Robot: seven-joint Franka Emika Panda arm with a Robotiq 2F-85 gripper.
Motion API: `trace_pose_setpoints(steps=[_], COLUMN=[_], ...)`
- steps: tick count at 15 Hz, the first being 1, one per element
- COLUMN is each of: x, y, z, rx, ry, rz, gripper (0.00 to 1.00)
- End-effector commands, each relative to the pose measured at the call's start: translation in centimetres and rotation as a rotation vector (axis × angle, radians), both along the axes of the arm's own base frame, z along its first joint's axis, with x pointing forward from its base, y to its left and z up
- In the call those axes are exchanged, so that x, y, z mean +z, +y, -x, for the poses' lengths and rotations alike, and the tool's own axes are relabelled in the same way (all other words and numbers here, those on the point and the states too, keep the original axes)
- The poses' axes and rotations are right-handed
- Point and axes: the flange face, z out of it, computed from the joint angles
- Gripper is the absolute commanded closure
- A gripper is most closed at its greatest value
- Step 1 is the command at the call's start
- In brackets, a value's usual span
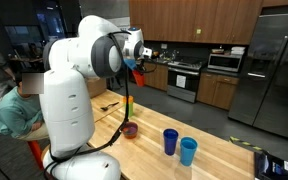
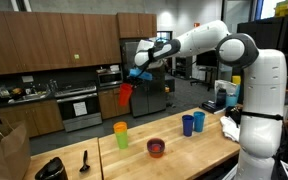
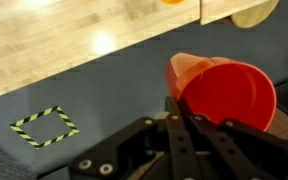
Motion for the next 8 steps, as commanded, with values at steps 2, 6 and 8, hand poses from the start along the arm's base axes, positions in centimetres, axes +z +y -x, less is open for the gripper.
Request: trace_pose_setpoints(steps=[2, 6, 8], x=[-4.1, -9.3, -11.9], y=[-6.4, -11.1, -13.1], z=[-0.4, -1.4, -1.8], rx=[-0.176, -0.304, -0.363], ry=[0.041, 0.115, 0.141], rz=[-0.045, -0.035, -0.013], gripper=[0.99, 0.99, 0.99])
